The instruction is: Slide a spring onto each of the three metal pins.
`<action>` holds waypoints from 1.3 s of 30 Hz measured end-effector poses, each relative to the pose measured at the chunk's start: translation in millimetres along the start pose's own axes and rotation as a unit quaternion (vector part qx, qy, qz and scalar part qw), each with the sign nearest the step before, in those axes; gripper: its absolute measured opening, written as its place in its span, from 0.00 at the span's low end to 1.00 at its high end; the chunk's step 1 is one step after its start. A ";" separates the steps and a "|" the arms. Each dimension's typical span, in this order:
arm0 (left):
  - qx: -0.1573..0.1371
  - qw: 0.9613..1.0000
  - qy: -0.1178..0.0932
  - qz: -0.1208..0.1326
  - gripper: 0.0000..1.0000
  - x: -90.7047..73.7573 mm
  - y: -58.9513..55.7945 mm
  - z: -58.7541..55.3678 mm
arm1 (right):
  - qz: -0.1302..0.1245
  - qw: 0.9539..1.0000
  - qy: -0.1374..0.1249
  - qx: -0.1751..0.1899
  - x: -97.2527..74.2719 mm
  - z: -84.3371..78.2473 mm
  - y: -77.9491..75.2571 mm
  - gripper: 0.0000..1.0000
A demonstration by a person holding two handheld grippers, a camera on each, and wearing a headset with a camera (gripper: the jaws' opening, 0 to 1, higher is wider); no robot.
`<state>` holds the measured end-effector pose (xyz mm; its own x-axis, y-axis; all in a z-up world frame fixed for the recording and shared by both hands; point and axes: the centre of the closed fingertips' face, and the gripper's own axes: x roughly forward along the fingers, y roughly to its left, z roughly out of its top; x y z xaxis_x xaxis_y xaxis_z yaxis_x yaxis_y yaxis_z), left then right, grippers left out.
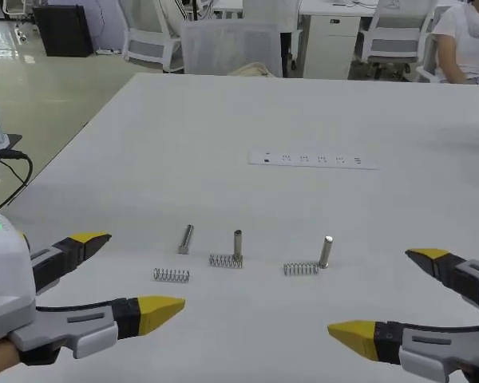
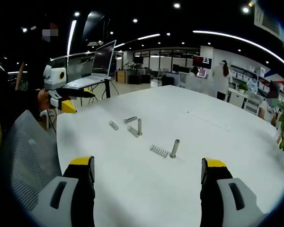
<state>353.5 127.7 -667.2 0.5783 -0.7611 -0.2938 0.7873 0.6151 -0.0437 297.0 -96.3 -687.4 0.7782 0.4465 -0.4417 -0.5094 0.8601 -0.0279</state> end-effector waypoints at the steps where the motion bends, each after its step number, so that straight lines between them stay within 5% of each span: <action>1: 0.001 1.000 0.000 0.000 0.83 0.0 0.1 0.2 | 0.000 1.000 -0.001 0.001 -0.1 0.5 0.0 0.92; 39: 0.000 1.000 0.000 -0.001 0.82 1.8 -0.8 -0.6 | -0.002 1.000 -0.002 0.001 0.2 0.0 -1.3 0.92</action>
<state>353.8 126.0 -668.3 0.5772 -0.7617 -0.2944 0.7878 0.6143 -0.0445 297.8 -97.4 -687.5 0.7810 0.4445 -0.4387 -0.5061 0.8620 -0.0275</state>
